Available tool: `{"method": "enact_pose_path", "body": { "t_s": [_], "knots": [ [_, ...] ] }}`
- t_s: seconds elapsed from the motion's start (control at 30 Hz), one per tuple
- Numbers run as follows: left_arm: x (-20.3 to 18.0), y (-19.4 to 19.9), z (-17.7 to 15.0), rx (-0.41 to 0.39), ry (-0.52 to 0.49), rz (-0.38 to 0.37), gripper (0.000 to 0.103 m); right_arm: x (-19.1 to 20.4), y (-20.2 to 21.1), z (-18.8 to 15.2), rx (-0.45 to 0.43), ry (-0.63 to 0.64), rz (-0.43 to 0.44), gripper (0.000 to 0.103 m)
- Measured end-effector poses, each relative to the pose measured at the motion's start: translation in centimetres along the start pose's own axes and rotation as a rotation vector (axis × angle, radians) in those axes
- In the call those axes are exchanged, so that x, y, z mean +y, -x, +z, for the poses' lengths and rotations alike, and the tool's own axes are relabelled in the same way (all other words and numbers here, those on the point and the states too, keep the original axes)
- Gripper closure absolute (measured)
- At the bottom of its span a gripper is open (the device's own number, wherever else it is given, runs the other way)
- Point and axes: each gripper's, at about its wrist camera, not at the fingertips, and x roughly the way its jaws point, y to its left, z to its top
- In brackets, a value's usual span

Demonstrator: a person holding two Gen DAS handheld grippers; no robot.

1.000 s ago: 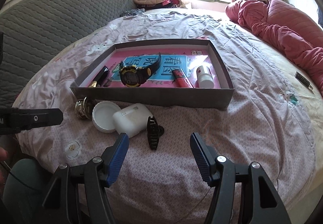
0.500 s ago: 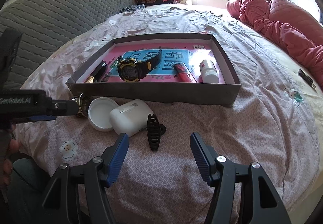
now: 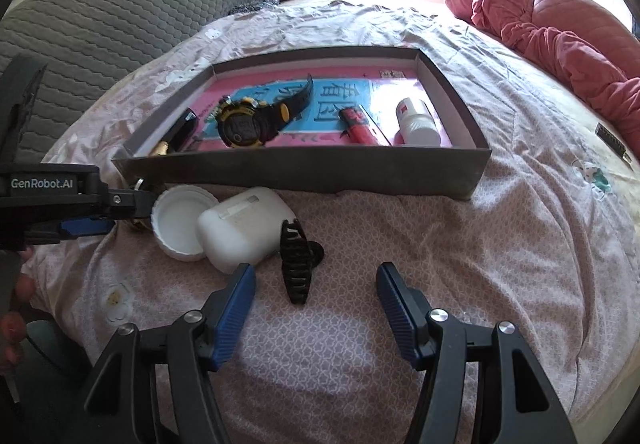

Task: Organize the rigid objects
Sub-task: 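Move the open left gripper to the brass fitting while the right approaches the black clip, then close the left gripper on the brass fitting while the right grasps the black hair clip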

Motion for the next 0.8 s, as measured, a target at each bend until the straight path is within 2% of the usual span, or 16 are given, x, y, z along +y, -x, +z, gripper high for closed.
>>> {"method": "enact_pose_path", "body": {
  "t_s": [0.27,0.53,0.63,0.67,0.8],
  "knots": [
    [-0.4,-0.5,0.4,-0.004,-0.004,0.018,0.046,-0.3,-0.5,0.3,-0.014,-0.012,-0.004,0.058],
    [-0.7,-1.0,1.2,-0.002,-0.003,0.020,0.057,-0.5,-1.0,0.8,-0.032,-0.019,0.011,0.081],
    [-0.8,-1.3,1.3,0.001,-0.007,0.026,0.062,-0.7,-1.2,0.9,-0.034,-0.036,0.020,0.084],
    [-0.9,-1.4,1.4,0.000,-0.008,0.024,0.067,-0.9,-1.2,1.0,-0.035,-0.045,0.025,0.084],
    [-1.2,-1.7,1.2,0.015,-0.007,-0.007,0.068,-1.4,-1.2,1.2,-0.040,-0.065,0.034,0.087]
  ]
}}
